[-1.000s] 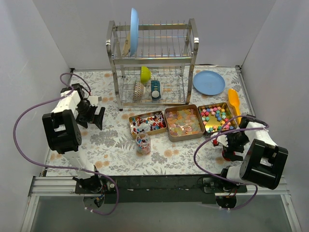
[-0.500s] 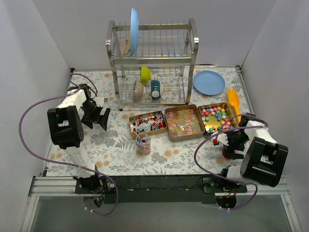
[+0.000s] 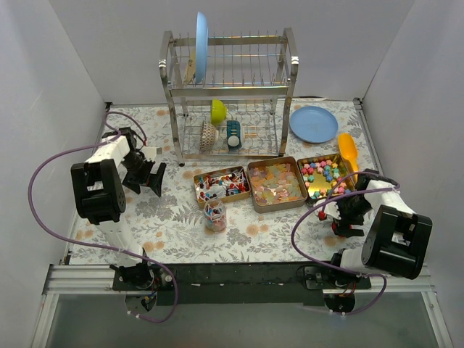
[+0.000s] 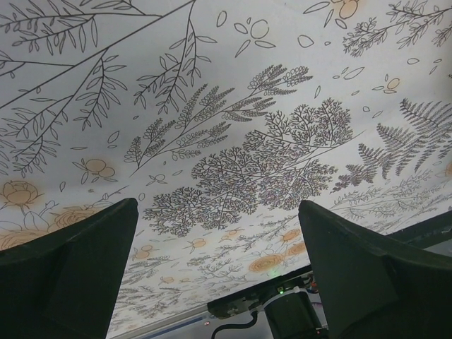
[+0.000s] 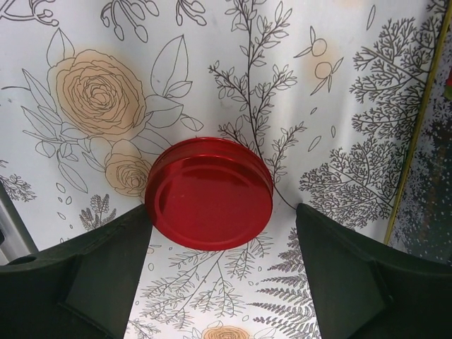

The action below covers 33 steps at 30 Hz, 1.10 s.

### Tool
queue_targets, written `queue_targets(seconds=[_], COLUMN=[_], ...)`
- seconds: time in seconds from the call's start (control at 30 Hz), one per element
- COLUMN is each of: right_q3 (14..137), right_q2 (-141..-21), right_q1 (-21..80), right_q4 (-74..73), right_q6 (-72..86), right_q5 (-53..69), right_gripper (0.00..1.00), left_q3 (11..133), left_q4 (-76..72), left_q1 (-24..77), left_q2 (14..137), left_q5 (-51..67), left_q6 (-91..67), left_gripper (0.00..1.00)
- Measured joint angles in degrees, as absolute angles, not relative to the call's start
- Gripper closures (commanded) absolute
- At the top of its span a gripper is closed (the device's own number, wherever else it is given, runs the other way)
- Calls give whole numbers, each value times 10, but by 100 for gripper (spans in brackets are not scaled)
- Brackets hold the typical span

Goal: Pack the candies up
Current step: Pick up the bottle lid at the center of the board.

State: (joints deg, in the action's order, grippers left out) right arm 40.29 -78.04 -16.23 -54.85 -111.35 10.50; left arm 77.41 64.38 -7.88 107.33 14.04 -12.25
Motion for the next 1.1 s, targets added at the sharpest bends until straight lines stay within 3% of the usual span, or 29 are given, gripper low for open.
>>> queue_targets(seconds=[0.37,0.6,0.8,1.1], right_q3=[385,411,565,776], right_q2=[-756,-731,-731,-789], right_q1=[-157,-157,-140,84], right_q4=[-542,-589,-657,-706], right_q6=[-1125,-1113,-1071,-938], right_q5=[102,120,147,166], right_gripper=[40,42,42,41], left_q3=[743,741,724,659], left_q4=[629,591,531,427], left_q1=[-79,-79,-81,-83], left_q2=[1060,1060,1035,895], left_q5=[153,187,241,336], left_q6=[-122,-122,-133,-199], left_gripper=[2,5,4,2])
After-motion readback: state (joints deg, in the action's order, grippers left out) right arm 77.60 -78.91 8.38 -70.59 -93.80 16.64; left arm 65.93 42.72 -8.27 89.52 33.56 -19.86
